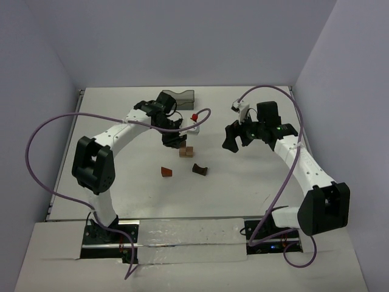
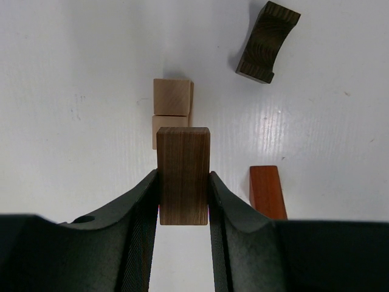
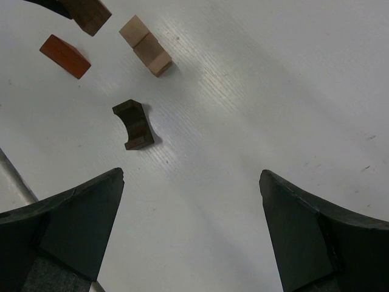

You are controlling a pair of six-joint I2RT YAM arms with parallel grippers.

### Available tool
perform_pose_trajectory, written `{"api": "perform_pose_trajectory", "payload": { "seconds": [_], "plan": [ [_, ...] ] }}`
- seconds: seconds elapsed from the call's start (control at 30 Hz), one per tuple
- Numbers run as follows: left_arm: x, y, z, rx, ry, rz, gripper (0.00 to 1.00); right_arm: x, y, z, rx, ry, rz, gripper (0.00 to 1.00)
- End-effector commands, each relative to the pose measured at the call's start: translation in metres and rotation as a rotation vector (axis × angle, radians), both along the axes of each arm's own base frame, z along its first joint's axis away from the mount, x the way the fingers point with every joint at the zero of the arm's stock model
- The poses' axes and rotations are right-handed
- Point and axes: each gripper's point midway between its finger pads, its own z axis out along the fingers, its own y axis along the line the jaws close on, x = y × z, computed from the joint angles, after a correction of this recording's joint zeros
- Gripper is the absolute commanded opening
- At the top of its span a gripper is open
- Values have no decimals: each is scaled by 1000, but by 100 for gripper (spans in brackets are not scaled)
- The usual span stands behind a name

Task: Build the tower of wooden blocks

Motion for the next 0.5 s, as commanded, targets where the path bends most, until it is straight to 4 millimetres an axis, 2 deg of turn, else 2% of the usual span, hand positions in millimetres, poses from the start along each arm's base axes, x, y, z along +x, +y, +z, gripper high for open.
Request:
{"api": "perform_pose_trajectory", "payload": {
  "seconds": [0.0, 0.2, 0.47],
  "plan": [
    [5, -11, 11, -46, -10, -83, 10, 15, 3, 17, 23, -57, 5, 100],
    [13, -22, 9, -79, -5, -99, 12, 17, 3, 12, 17, -50, 1, 100],
    [18, -30, -4, -85, 31, -99, 18, 21, 1, 11, 9, -53, -9, 100]
  ]
}}
